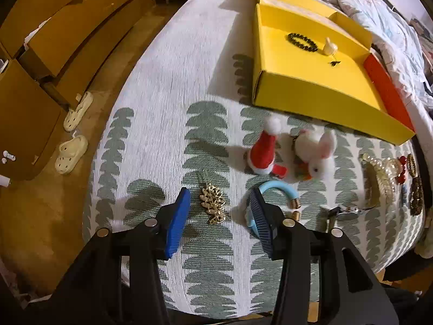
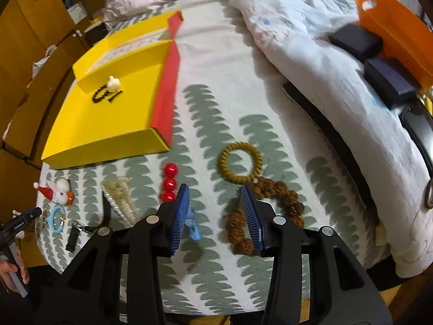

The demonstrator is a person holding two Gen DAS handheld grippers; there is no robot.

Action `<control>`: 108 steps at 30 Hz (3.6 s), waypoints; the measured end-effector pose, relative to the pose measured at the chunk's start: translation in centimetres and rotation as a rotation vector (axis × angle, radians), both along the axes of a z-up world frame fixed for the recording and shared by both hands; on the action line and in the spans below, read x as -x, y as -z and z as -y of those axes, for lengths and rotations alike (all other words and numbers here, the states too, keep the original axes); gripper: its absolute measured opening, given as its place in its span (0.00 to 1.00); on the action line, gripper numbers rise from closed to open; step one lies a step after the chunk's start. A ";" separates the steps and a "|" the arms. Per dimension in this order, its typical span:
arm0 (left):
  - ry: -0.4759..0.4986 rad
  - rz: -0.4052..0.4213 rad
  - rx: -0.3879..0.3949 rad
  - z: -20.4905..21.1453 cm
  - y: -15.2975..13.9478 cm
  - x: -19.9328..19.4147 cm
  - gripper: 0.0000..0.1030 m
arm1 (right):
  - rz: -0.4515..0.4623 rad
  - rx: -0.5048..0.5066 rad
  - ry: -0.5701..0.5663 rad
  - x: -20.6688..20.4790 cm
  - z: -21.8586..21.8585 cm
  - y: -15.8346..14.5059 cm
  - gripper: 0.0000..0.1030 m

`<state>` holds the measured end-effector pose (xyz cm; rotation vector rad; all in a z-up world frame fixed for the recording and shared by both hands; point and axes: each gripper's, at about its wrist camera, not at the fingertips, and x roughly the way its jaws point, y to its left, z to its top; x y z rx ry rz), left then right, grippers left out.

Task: Organize jewelry
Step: 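Open both tools to release brooch and bead bracelet on the bedspread, then move left tool to black bead bracelet while right tool approaches white figure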

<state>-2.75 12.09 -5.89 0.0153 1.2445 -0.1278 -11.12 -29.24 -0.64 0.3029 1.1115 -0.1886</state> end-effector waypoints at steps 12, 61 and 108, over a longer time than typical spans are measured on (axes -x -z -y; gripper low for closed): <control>0.053 0.219 0.019 2.8 -4.2 -0.2 0.62 | 0.150 -0.042 -0.066 -3.0 -3.7 -2.2 0.43; 0.131 0.279 -0.023 13.9 -4.0 -15.6 0.62 | 0.160 -0.189 -0.205 -24.4 -10.9 1.9 0.43; 0.057 -0.017 -0.099 15.2 3.8 -24.9 0.65 | -0.002 -0.146 -0.224 -32.3 -12.4 7.6 0.43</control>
